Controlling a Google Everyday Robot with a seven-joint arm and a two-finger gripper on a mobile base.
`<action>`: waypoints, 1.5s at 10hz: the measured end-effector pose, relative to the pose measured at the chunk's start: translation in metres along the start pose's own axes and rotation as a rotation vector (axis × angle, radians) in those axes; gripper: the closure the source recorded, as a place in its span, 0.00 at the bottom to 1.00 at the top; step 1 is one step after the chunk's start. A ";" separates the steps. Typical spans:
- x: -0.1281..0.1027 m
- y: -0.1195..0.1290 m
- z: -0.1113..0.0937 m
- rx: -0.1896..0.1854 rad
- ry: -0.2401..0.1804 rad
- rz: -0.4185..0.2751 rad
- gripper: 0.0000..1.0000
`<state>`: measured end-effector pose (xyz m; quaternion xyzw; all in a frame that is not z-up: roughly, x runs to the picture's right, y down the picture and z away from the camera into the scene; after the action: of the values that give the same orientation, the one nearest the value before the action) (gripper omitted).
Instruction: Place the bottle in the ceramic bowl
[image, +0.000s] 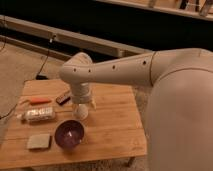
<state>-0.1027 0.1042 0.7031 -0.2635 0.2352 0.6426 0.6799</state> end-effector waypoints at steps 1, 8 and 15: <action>0.000 0.000 0.000 0.000 0.000 0.000 0.35; -0.034 0.099 0.000 0.043 -0.063 -0.555 0.35; -0.034 0.151 -0.003 -0.004 -0.060 -0.833 0.35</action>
<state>-0.2554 0.0824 0.7147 -0.3186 0.0874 0.3202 0.8879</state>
